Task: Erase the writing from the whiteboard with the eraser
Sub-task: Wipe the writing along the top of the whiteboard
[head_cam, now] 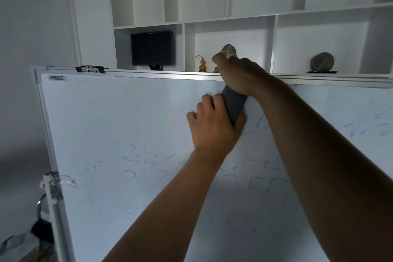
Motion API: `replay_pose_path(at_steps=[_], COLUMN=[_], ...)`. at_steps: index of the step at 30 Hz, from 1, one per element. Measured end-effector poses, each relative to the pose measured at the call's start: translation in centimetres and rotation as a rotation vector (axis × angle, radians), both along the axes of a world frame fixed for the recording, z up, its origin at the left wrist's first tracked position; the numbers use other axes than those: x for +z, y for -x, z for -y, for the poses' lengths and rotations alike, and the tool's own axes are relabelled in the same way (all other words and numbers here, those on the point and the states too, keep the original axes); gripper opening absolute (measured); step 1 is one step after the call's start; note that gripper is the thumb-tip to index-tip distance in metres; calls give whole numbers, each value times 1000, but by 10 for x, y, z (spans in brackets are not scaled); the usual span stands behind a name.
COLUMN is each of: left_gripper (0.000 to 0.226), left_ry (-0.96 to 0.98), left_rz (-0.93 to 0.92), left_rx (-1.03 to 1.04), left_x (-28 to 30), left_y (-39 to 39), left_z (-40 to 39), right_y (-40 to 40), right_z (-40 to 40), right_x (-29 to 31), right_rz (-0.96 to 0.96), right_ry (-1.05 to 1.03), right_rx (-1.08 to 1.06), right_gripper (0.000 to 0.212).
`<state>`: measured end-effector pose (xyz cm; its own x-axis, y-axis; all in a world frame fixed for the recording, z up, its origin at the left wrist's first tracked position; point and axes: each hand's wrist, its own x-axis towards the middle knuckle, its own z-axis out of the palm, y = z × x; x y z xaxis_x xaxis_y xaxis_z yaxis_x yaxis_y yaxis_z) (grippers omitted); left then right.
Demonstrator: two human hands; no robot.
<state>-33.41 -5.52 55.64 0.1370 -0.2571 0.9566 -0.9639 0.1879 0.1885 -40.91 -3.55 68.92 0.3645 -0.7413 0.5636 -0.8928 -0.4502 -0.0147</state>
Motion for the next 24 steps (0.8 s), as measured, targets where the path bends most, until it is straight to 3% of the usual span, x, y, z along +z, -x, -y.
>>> replay_pose_path(at_steps=[2, 6, 11, 17, 24], left_gripper=[47, 50, 58, 56, 50], left_ry=[9, 26, 28, 49, 15], left_rz=[-70, -296, -524, -530, -362], left_rx=[9, 51, 89, 82, 37], left_x=[2, 10, 17, 15, 7], left_y=[-10, -56, -122, -116, -74], left_z=[0, 0, -1, 1, 1], right_y=[0, 2, -4, -3, -4], right_z=[6, -2, -10, -9, -9], right_x=[0, -6, -14, -16, -17], right_rz=[33, -32, -78, -207, -234], right_ry=[-2, 65, 189, 257, 258], right_rx=[-26, -29, 3, -16, -22], right_gripper=[49, 33, 37, 38, 36])
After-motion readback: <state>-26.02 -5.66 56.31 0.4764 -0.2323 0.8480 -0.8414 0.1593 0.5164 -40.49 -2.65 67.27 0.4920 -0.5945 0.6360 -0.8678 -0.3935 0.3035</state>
